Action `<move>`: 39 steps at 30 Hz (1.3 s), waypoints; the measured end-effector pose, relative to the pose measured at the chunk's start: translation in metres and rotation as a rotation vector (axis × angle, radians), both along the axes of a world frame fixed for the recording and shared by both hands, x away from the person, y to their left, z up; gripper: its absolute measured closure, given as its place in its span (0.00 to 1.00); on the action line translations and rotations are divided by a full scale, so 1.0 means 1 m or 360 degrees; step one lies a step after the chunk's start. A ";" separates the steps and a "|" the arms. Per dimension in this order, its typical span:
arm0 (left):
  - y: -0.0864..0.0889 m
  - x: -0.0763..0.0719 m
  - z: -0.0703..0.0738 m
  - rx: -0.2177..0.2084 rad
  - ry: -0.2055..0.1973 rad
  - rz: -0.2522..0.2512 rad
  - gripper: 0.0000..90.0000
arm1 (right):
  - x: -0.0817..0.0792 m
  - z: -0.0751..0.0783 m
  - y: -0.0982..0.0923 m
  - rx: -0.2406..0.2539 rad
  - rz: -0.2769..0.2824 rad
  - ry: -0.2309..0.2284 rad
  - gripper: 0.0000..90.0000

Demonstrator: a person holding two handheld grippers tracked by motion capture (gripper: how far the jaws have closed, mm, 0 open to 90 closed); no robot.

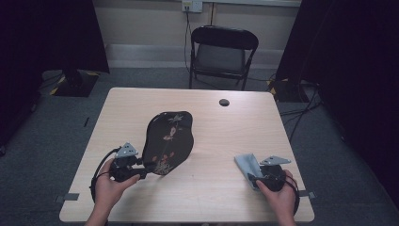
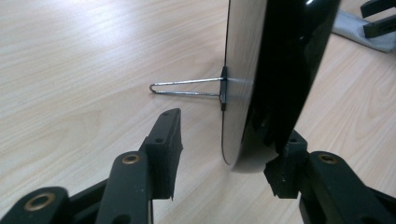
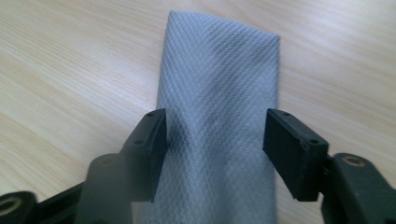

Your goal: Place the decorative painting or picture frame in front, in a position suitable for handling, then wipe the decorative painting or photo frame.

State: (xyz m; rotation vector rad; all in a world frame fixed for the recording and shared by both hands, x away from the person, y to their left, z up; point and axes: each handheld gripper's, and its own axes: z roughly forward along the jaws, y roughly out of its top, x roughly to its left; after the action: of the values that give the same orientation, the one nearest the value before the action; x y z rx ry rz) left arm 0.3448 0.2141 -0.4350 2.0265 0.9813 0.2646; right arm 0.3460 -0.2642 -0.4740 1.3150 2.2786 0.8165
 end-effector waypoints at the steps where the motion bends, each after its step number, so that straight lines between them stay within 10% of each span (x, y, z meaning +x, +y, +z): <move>1: 0.000 0.000 0.000 0.0000 0.0000 0.0000 0.59 | 0.000 0.000 0.000 0.0000 0.0000 0.0000 0.46; 13: -0.002 0.002 -0.001 0.0003 -0.0002 0.0040 0.48 | 0.004 -0.004 0.006 0.0055 -0.0098 0.0116 0.50; 18: -0.003 0.001 0.001 0.0004 -0.0020 0.0040 0.49 | 0.002 -0.003 0.006 0.0095 -0.0138 0.0118 0.72; 39: -0.007 0.003 0.010 0.0003 0.0093 0.0019 0.81 | 0.000 0.002 0.012 0.0188 -0.0129 0.0157 0.90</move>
State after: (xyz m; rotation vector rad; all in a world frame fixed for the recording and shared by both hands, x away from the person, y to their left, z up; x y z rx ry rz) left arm 0.3481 0.2075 -0.4252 2.0409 1.0296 0.2135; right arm 0.3463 -0.2526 -0.4720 1.5214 2.2648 0.8882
